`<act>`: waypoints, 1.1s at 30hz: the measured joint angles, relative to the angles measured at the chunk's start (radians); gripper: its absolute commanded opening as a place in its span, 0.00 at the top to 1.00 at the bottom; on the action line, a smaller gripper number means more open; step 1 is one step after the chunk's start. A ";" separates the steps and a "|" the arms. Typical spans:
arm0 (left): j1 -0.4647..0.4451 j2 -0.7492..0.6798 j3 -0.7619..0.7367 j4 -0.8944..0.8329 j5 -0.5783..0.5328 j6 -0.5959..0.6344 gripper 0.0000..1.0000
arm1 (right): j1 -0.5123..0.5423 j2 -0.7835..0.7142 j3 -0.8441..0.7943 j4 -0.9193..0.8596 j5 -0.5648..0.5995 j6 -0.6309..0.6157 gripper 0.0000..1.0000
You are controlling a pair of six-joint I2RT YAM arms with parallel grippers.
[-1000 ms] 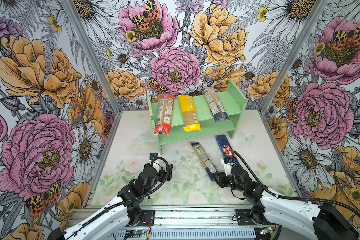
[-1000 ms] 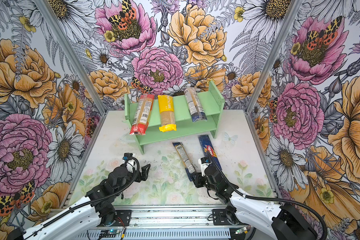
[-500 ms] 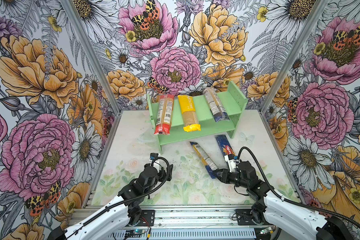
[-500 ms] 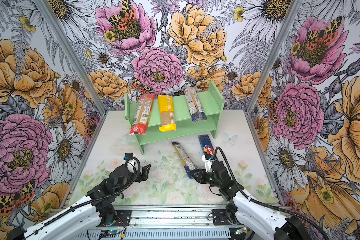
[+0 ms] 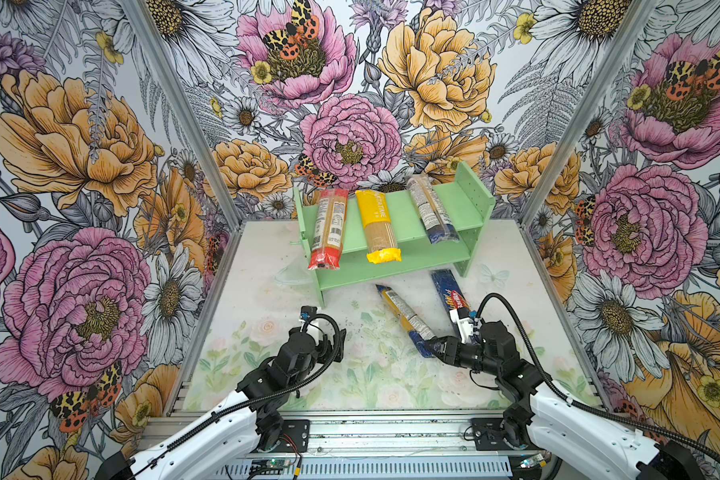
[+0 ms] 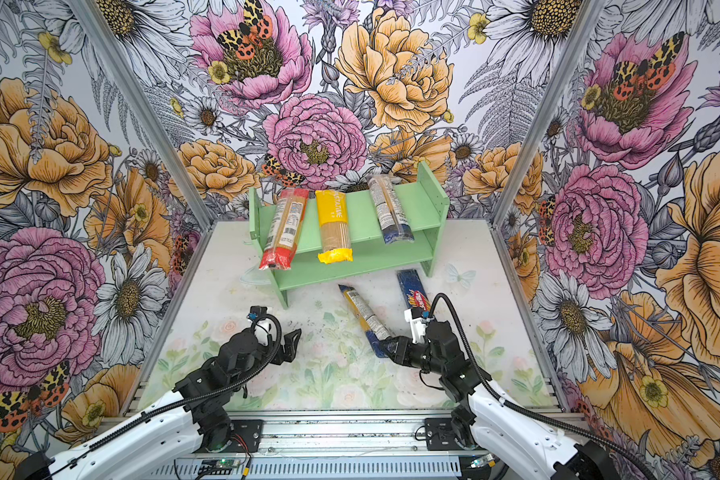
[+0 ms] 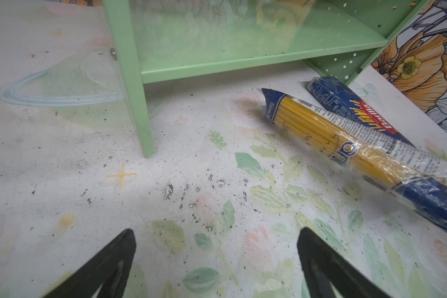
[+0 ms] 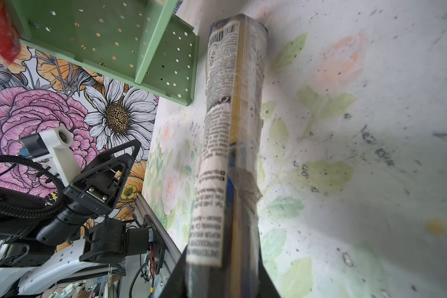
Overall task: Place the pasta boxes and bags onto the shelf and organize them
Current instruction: 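Raise the white-labelled pack upright with the right gripper toward the shelf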
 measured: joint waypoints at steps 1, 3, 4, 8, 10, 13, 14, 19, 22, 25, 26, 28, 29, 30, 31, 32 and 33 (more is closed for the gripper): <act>0.000 0.000 0.000 0.000 0.000 0.000 0.01 | -0.005 -0.004 -0.003 0.006 -0.005 0.009 1.00; 0.001 0.000 0.000 0.000 0.000 0.000 0.01 | -0.014 -0.009 -0.010 0.024 -0.017 0.026 1.00; 0.001 0.000 0.000 0.000 0.000 0.000 0.01 | -0.019 -0.010 -0.015 0.035 -0.023 0.034 1.00; 0.001 0.000 0.000 0.000 0.000 0.000 0.01 | -0.033 -0.014 -0.021 0.053 -0.043 0.061 1.00; 0.001 0.000 0.000 0.000 0.000 0.000 0.01 | -0.039 -0.023 -0.021 0.056 -0.053 0.074 1.00; 0.001 0.000 0.000 0.000 0.000 0.000 0.01 | -0.052 -0.042 -0.023 0.060 -0.076 0.094 1.00; 0.001 0.000 0.000 0.000 0.000 0.000 0.01 | -0.058 -0.049 -0.023 0.062 -0.084 0.101 1.00; 0.001 0.000 0.000 0.000 0.000 0.000 0.01 | -0.090 -0.082 -0.033 0.076 -0.124 0.130 1.00; 0.001 0.000 0.000 0.000 0.000 0.000 0.01 | -0.113 -0.086 -0.034 0.079 -0.153 0.153 1.00; 0.001 0.000 0.000 0.000 0.000 0.000 0.01 | -0.134 -0.086 -0.034 0.082 -0.185 0.175 1.00; 0.001 0.000 0.000 0.000 0.000 0.000 0.01 | -0.140 -0.087 -0.034 0.084 -0.195 0.182 1.00; 0.003 0.000 0.000 0.000 0.000 0.000 0.01 | -0.149 -0.092 -0.034 0.087 -0.211 0.197 1.00; 0.003 0.000 0.000 0.000 0.000 0.000 0.01 | -0.152 -0.097 -0.034 0.087 -0.221 0.204 1.00; 0.004 0.000 0.000 0.000 0.000 0.000 0.01 | -0.156 -0.102 -0.034 0.088 -0.229 0.210 1.00; 0.004 0.000 0.000 0.000 0.000 0.000 0.01 | -0.157 -0.107 -0.034 0.089 -0.235 0.216 1.00; 0.005 0.002 0.000 0.000 0.000 0.000 0.01 | -0.159 -0.113 -0.034 0.092 -0.243 0.224 1.00; 0.005 0.002 0.000 0.000 0.000 0.000 0.01 | -0.163 -0.118 -0.034 0.093 -0.250 0.231 1.00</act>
